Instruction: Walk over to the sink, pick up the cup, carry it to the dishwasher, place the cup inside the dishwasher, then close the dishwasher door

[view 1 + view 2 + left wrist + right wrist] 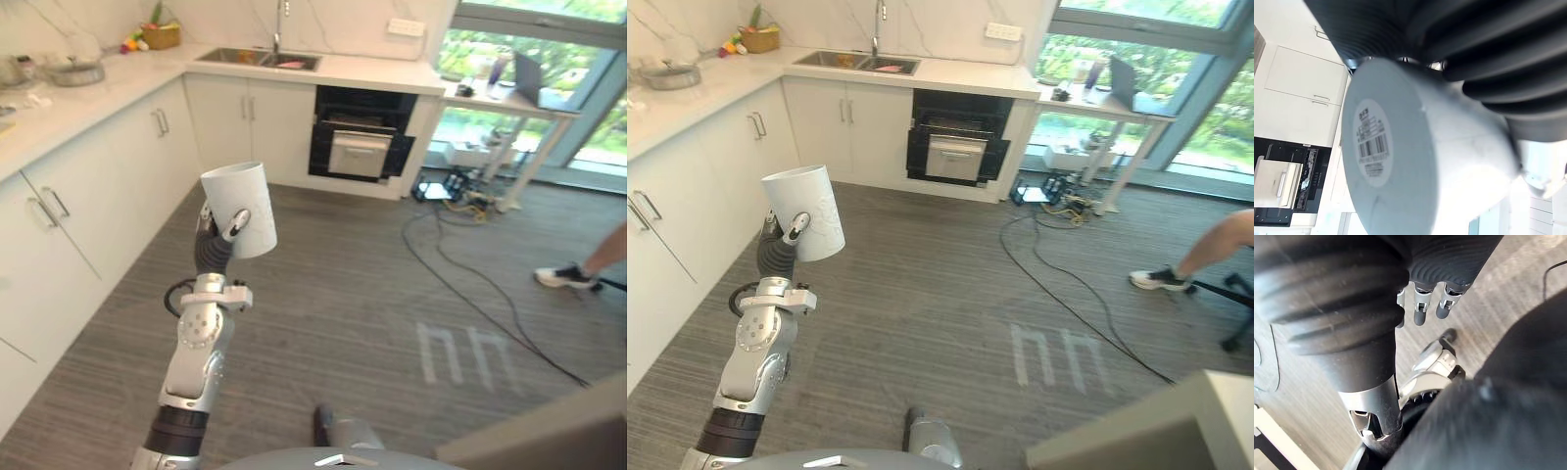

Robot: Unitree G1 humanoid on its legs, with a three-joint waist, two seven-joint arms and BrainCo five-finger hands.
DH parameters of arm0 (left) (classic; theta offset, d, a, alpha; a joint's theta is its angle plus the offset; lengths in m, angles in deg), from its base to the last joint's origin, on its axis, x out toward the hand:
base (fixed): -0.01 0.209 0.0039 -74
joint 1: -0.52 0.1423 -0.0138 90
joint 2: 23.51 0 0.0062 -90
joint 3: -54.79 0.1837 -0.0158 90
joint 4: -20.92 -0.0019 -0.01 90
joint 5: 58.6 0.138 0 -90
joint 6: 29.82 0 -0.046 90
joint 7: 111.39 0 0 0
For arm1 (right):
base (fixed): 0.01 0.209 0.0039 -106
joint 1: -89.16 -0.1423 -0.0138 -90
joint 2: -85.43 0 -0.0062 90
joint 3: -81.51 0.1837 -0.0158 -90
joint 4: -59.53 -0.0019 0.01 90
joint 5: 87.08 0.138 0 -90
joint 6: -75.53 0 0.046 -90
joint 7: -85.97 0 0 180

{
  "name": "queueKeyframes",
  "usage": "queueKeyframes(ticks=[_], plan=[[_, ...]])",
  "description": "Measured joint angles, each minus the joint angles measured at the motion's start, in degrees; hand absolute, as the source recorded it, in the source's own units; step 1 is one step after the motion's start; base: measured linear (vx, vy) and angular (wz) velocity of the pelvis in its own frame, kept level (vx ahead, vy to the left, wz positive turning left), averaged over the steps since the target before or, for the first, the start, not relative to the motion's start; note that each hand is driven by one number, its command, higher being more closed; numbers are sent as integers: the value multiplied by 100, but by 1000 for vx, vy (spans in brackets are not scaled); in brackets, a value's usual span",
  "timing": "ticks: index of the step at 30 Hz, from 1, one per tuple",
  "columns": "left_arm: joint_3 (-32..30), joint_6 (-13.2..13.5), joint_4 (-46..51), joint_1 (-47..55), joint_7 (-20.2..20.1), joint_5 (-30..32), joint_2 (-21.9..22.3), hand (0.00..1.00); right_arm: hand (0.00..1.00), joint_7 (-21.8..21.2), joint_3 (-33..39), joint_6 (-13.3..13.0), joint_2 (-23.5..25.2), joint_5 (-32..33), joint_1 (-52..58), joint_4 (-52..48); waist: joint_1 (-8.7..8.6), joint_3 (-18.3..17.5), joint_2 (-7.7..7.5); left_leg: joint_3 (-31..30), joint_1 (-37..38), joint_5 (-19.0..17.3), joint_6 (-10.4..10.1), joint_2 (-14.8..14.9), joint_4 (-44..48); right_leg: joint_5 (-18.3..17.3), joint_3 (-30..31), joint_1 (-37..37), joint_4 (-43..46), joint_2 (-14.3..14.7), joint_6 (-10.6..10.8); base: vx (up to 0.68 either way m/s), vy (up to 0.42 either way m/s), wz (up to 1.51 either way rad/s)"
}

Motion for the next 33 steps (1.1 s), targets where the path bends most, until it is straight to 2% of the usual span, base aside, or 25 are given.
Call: queueKeyframes(ticks=[1, 2, 3, 4, 5, 6, 8, 10, 11, 12, 15, 16, 17, 18, 19, 20, 21, 22, 23, 24, 25, 27, 29, 31, 33], plan=[[71, -3, 9, 35, -51, 0, 196, 100, 0, 52, 1, -34, -162, -52, 43, -17, 73, 36, 224, -179, -397, 201, -119, -27, 1789, -295, -65, 120, 174, 104, -108, 514, -154, 37], [54, -2, 42, 122, -106, 13, 345, 100, 0, 16, 9, -116, -183, -29, 99, -161, 82, 85, 373, -149, -652, 799, -227, 9, 2864, -548, -214, 381, 223, 192, -142, 537, -148, 36], [31, -1, 115, 183, -111, 42, 386, 100, 0, 37, 6, -143, -173, -36, 116, -206, 51, 87, 370, -148, -800, 1167, -330, 98, 3194, -668, -273, 505, 229, 205, -157, 546, -168, 34], [23, 6, 219, 270, -112, 55, 400, 100, 0, 151, -46, -188, -192, -61, 149, -222, 76, 105, 362, -150, -1144, 2239, -501, 256, 3906, -823, -261, 801, 110, 272, -209, 604, -136, 13], [-20, 3, 324, 339, -122, 56, 386, 100, 0, 246, -199, -289, -229, -50, 201, -242, 151, 150, 426, -32, -1590, 2507, -412, 530, 4780, -903, -228, 1174, -130, 407, -289, 584, -112, -3], [-62, 4, 398, 396, -138, 55, 396, 100, 0, 305, -293, -298, -272, -65, 206, -235, 179, 163, 427, 60, -1826, 2326, -326, 613, 5116, -942, -188, 1332, -228, 456, -338, 566, -70, -11], [-252, 7, 485, 534, -157, 51, 388, 100, 0, 466, -633, -299, -394, -57, 257, -237, 213, 176, 384, 317, -2467, 1557, 46, 709, 5340, -997, -111, 1873, -671, 508, -398, 416, -51, -23], [-438, 87, 686, 762, -126, 48, 380, 100, 0, 631, -1268, -295, -683, -42, 281, -238, 382, 178, 308, 837, -3029, 864, 44, 551, 3774, -1040, 90, 2332, -1139, 436, -369, 467, -7, -60], [-463, 101, 700, 813, -114, 48, 366, 100, 0, 649, -1414, -295, -742, -35, 284, -239, 405, 173, 257, 868, -3082, 840, 34, 406, 3020, -1044, 137, 2404, -1203, 369, -281, 630, 92, -62], [-438, 109, 752, 969, -91, 54, 319, 100, 0, 762, -1755, -298, -845, 13, 288, -280, 437, 175, 148, 821, -3142, 1138, -47, 23, 1163, -1128, 219, 2620, -1318, 216, -152, 554, 130, -41], [-428, 112, 735, 1263, -94, 48, 174, 100, 0, 1046, -2075, -344, -952, 45, 521, -648, 487, 184, 145, 1010, -3489, 1982, -116, -56, 222, -1277, 337, 3010, -1348, 73, -6, 632, 250, -49], [-439, 181, 684, 1293, -112, 44, 108, 100, 0, 1095, -2098, -449, -980, 47, 671, -783, 537, 162, 171, 1146, -3387, 2470, -8, -68, 219, -1325, 411, 3177, -1250, -16, 78, 611, 303, -38], [-460, 285, 542, 1284, -133, 40, 51, 100, 0, 1102, -2123, -514, -946, 52, 748, -843, 541, 121, 58, 1239, -3240, 2625, 500, -159, 317, -1361, 497, 3308, -1122, -143, 142, 478, 240, -18], [-484, 294, 452, 1252, -176, 40, 3, 100, 0, 1107, -2195, -514, -923, 49, 754, -869, 510, 64, -61, 1266, -3229, 2439, 504, -248, 556, -1320, 529, 3298, -973, -319, 198, 623, 318, -6], [-577, 309, 414, 1207, -243, 42, -26, 100, 0, 1089, -2204, -513, -980, 43, 761, -883, 535, 51, -42, 1284, -3305, 1995, 622, -182, 1187, -1056, 613, 3253, -686, -418, 360, 635, 330, -13], [-752, 315, 403, 1216, -277, 43, -43, 100, 0, 1085, -2200, -513, -986, 42, 779, -882, 566, 59, -22, 1285, -3331, 1577, 696, 12, 1902, -658, 635, 3350, -468, -423, 313, 638, 330, -27], [-839, 319, 376, 1186, -297, 43, -57, 100, 0, 1084, -2197, -512, -987, 37, 781, -882, 593, 91, -7, 1355, -3498, 1398, 664, 71, 2405, -428, 625, 3401, -342, -397, 336, 501, 333, -41], [-890, 335, 269, 1105, -297, 43, -96, 100, 0, 1006, -2202, -516, -1025, 12, 864, -922, 622, -44, 23, 1064, -3310, 1295, 165, -104, 1846, -140, 542, 3233, 242, -482, 569, 346, 360, -36], [-862, 387, 200, 1058, -308, 49, -173, 100, 0, 971, -2174, -559, -991, 32, 914, -935, 612, -53, -60, 1054, -3122, 1196, 558, -355, 1616, 114, 493, 3027, 952, -713, 831, 314, 351, -6], [-829, 410, 67, 996, -312, 66, -303, 100, 0, 1005, -2178, -600, -852, -12, 933, -1087, 473, -86, -339, 1069, -2718, 1166, 596, -796, 1263, 722, 432, 2750, 1657, -1121, 908, 394, 296, 36], [-735, 390, -77, 974, -295, 130, -308, 100, 0, 1121, -2165, -602, -773, -51, 923, -1155, 367, -140, -428, 962, -2276, 1186, 606, -1218, 741, 1279, 404, 2317, 2587, -1520, 907, 457, 224, 55], [-593, 393, -81, 1038, -169, 296, -209, 100, 0, 1124, -2000, -648, -857, -88, 947, -1466, 212, -131, -190, 919, -1866, 1118, 813, -1288, 420, 379, 239, 1346, 3926, -1542, 478, 444, 232, 37], [-413, 408, -85, 1055, -15, 451, -245, 100, 0, 1159, -1998, -673, -890, -169, 963, -1928, -63, -67, -9, 784, -1338, 1009, 924, -1298, 33, -490, 150, 320, 3898, -1094, 400, 448, 202, 26], [-273, 421, -84, 1038, 11, 512, -261, 100, 0, 1203, -2022, -668, -798, -258, 1127, -2334, -149, -29, -32, 686, -1029, 878, 880, -1306, -108, -751, 86, -164, 3253, -793, 364, 343, 58, 24], [-7, 423, -59, 1000, 37, 572, -212, 100, 0, 1408, -1972, -593, -724, -273, 1383, -2833, -140, 14, 34, 589, -621, 610, 826, -1263, -85, -670, -298, -516, 1361, -573, 248, 492, 11, 30]])
